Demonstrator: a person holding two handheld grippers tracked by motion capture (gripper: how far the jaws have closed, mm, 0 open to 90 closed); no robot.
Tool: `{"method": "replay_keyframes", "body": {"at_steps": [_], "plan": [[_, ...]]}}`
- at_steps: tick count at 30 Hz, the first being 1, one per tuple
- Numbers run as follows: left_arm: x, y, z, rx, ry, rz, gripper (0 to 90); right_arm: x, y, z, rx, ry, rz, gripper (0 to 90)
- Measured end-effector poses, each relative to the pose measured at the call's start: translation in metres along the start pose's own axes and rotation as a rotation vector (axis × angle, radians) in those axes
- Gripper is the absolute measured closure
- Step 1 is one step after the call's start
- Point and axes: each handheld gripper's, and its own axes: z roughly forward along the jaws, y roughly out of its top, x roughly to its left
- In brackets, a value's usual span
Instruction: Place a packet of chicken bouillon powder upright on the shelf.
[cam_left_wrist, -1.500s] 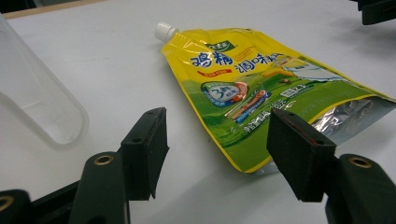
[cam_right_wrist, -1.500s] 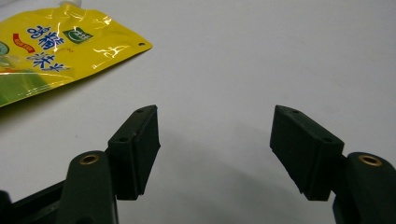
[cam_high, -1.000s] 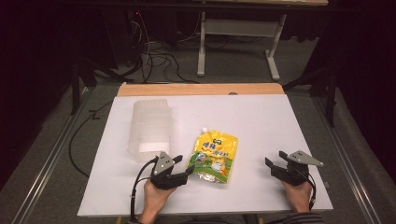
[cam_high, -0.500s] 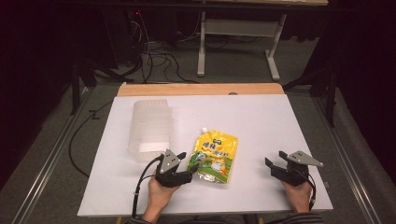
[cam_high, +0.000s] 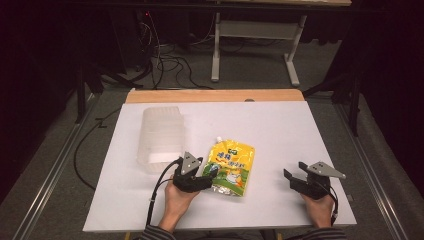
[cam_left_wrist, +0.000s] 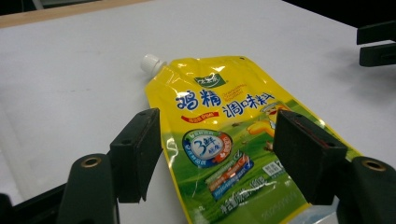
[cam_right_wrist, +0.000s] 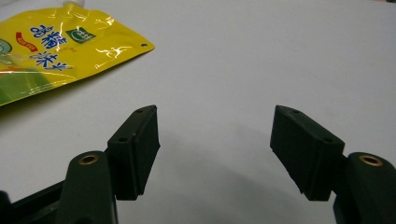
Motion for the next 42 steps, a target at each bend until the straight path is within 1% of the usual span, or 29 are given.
{"method": "replay_keyframes", "body": {"at_steps": [2, 3, 4, 5, 6, 7, 8, 11, 12, 13, 14, 16, 17, 18, 21, 22, 24, 25, 29, 31, 34, 35, 36, 37, 38, 39, 40, 41, 42], "plan": [[-0.001, 0.004, 0.004, 0.010, 0.000, -0.007, 32.4, 0.000, 0.000, 0.000, -0.002, 0.000, 0.001, 33.1], [-0.001, 0.006, 0.007, 0.023, 0.002, -0.006, 32.0, 0.000, 0.000, 0.000, -0.002, 0.001, 0.002, 33.1], [-0.003, 0.009, 0.013, 0.042, 0.013, -0.008, 31.5, 0.000, 0.000, 0.000, -0.002, 0.000, 0.001, 33.1], [-0.003, 0.009, 0.013, 0.042, 0.013, -0.008, 31.1, 0.000, 0.000, 0.000, -0.002, 0.000, 0.001, 33.1], [-0.003, 0.012, 0.019, 0.064, 0.017, -0.012, 30.3, 0.000, 0.000, 0.000, -0.003, 0.000, 0.000, 33.1], [-0.003, 0.012, 0.019, 0.064, 0.017, -0.012, 29.8, 0.000, 0.000, 0.000, -0.003, 0.001, -0.001, 33.1], [-0.004, 0.015, 0.022, 0.068, 0.023, -0.021, 29.6, 0.000, 0.000, 0.000, -0.005, 0.001, -0.008, 33.1], [-0.004, 0.020, 0.031, 0.086, 0.032, -0.041, 27.9, 0.000, 0.000, 0.000, -0.002, 0.001, -0.003, 33.0], [-0.003, 0.023, 0.037, 0.099, 0.037, -0.046, 27.4, 0.000, 0.000, 0.000, -0.003, 0.000, -0.006, 33.0], [-0.003, 0.023, 0.037, 0.099, 0.037, -0.046, 27.0, 0.000, 0.000, 0.000, -0.003, 0.000, -0.006, 33.0], [-0.003, 0.024, 0.041, 0.106, 0.040, -0.055, 27.0, 0.000, 0.000, 0.000, -0.005, 0.000, -0.007, 32.9], [0.000, 0.025, 0.048, 0.137, 0.054, -0.065, 26.8, 0.000, 0.000, -0.001, -0.006, 0.001, -0.005, 32.9], [0.001, 0.025, 0.053, 0.152, 0.051, -0.082, 26.0, 0.000, 0.000, 0.000, -0.006, 0.001, -0.007, 32.9], [0.001, 0.025, 0.053, 0.152, 0.051, -0.082, 25.9, 0.000, 0.000, 0.000, -0.007, 0.002, -0.007, 32.8], [0.005, 0.023, 0.061, 0.168, 0.066, -0.105, 24.9, 0.000, 0.000, 0.000, -0.006, 0.001, -0.010, 32.7], [0.006, 0.023, 0.063, 0.174, 0.080, -0.107, 24.4, 0.000, 0.000, 0.000, -0.005, 0.000, -0.009, 32.7], [0.007, 0.023, 0.064, 0.177, 0.085, -0.108, 23.9, 0.000, 0.000, 0.000, -0.007, 0.002, -0.007, 32.8], [0.010, 0.024, 0.069, 0.188, 0.095, -0.112, 23.7, 0.000, 0.000, 0.000, -0.007, 0.002, -0.008, 32.7], [0.013, 0.023, 0.074, 0.198, 0.094, -0.130, 23.8, 0.000, 0.000, 0.000, -0.008, 0.003, -0.009, 32.7], [0.015, 0.020, 0.079, 0.219, 0.101, -0.137, 24.0, 0.000, 0.000, 0.000, -0.007, 0.001, -0.011, 32.7], [0.016, 0.019, 0.080, 0.230, 0.098, -0.135, 24.5, 0.000, 0.000, 0.000, -0.004, 0.001, -0.007, 32.7], [0.016, 0.019, 0.080, 0.233, 0.095, -0.136, 27.1, 0.000, 0.000, 0.000, -0.006, 0.001, -0.010, 32.7], [0.017, 0.019, 0.080, 0.246, 0.094, -0.142, 28.0, 0.000, 0.000, 0.000, -0.005, 0.001, -0.009, 32.7], [0.017, 0.019, 0.080, 0.246, 0.094, -0.142, 28.6, 0.000, 0.000, 0.000, -0.005, 0.001, -0.009, 32.7], [0.018, 0.018, 0.082, 0.264, 0.089, -0.143, 28.6, 0.000, 0.000, 0.000, -0.003, 0.001, -0.010, 32.7], [0.017, 0.017, 0.082, 0.266, 0.092, -0.133, 29.9, 0.001, 0.000, 0.000, -0.001, 0.001, -0.006, 32.7], [0.015, 0.017, 0.083, 0.267, 0.113, -0.095, 30.4, 0.001, 0.000, 0.000, -0.002, 0.001, -0.010, 32.7], [0.015, 0.017, 0.083, 0.267, 0.113, -0.095, 30.8, 0.001, 0.000, 0.000, -0.002, 0.001, -0.010, 32.7], [0.012, 0.016, 0.083, 0.276, 0.126, -0.085, 30.8, 0.001, 0.000, 0.000, 0.000, 0.000, -0.007, 32.8]]}}
